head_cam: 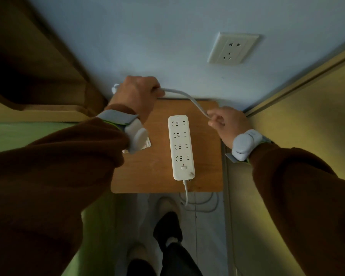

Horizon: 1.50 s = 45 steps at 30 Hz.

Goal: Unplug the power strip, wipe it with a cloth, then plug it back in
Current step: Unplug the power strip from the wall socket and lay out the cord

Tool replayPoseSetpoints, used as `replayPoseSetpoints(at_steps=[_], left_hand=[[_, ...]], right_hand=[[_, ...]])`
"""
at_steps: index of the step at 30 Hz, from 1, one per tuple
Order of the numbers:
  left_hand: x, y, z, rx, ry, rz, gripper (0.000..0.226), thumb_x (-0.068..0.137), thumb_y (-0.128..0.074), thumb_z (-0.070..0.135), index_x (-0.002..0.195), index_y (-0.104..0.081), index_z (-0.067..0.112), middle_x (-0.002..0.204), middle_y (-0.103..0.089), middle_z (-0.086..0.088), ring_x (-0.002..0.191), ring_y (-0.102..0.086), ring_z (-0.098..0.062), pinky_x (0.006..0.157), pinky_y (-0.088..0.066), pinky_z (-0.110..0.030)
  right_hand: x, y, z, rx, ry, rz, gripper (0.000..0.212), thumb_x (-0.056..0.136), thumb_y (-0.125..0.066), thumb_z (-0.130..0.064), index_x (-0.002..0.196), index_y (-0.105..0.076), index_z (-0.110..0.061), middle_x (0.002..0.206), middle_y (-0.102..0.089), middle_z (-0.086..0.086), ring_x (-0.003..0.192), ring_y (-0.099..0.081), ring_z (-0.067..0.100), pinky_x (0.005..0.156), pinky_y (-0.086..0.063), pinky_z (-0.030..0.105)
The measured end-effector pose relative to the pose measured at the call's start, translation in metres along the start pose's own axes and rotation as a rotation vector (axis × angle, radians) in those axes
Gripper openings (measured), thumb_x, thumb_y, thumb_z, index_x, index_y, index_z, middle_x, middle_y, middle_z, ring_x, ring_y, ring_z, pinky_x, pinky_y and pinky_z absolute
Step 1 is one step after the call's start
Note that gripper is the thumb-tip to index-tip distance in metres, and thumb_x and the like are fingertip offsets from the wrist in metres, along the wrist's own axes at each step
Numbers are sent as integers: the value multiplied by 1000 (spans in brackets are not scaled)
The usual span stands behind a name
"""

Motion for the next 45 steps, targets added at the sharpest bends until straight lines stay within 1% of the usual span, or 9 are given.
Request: replayPoseSetpoints(at_steps=[4, 7, 11, 13, 17, 22, 31, 38, 45], left_hand=[[-8, 9, -12, -106, 21, 56, 21, 100, -58, 31, 103, -71, 15, 82, -72, -10, 72, -70, -24, 79, -59, -40], [-11, 8, -15, -113, 12, 60, 20, 100, -59, 31, 102, -70, 15, 84, -72, -11, 72, -69, -25, 79, -59, -40], [-6, -1, -21, 38, 8, 71, 25, 97, -61, 37, 112, -68, 19, 99, -71, -8, 84, -61, -21, 80, -51, -32], [-6, -7, -11, 12, -31, 42, 31, 93, -63, 40, 119, -65, 25, 100, -70, -10, 88, -65, -28, 84, -56, -40], [0, -29, 20, 75, -84, -107, 40, 95, -59, 45, 132, -58, 30, 111, -69, -10, 100, -67, -32, 88, -56, -41], [16, -33, 31, 166, -91, -99, 30, 103, -47, 38, 120, -66, 22, 113, -69, -13, 100, -65, -34, 78, -47, -36], [33, 10, 5, 119, -72, 12, 27, 101, -57, 30, 118, -71, 15, 107, -73, -13, 102, -65, -34, 94, -52, -46], [46, 18, -45, 279, 41, 19, 27, 100, -55, 33, 116, -69, 16, 118, -69, -14, 111, -60, -36, 98, -48, -47], [55, 61, -52, 371, 40, 211, 30, 101, -52, 27, 113, -70, 5, 113, -69, -23, 110, -60, -45, 98, -46, -52]], right_hand=[[-5, -14, 4, 71, -71, -59, 55, 93, -68, -26, 145, -49, -18, 100, -63, 4, 89, -58, 20, 82, -46, 32], [6, -20, -7, 94, -78, -21, 25, 100, -56, -28, 118, -67, -14, 92, -68, 4, 85, -64, 24, 79, -52, 34], [17, -12, -17, 42, -17, 69, 27, 101, -54, -23, 92, -70, -4, 83, -70, 15, 76, -65, 31, 76, -54, 46], [19, -6, -27, 37, 51, 108, 26, 99, -55, -21, 89, -70, -3, 80, -70, 15, 75, -64, 31, 75, -53, 46], [29, -1, -55, 25, 136, 144, 26, 98, -55, -32, 94, -74, -14, 83, -73, 10, 78, -66, 32, 73, -53, 41], [34, 4, -68, 40, 101, 138, 36, 95, -51, -51, 99, -69, -20, 89, -72, 5, 79, -66, 27, 72, -56, 43], [23, -10, 14, -41, -183, -12, 20, 98, -58, -26, 106, -63, -8, 98, -72, 15, 86, -67, 35, 71, -46, 31], [48, -14, -14, -29, -122, -10, 13, 97, -59, -22, 101, -64, -10, 97, -70, 11, 84, -64, 29, 76, -51, 34], [59, -3, -57, 72, -33, 110, 12, 97, -57, -30, 93, -61, -19, 82, -66, -1, 73, -64, 25, 71, -57, 41]])
Point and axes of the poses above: each hand's wrist, its own x-axis towards the middle knuckle, its own y-axis out of the back of the hand, z = x × y, the point moved 3 cm from there along x, towards the middle knuckle
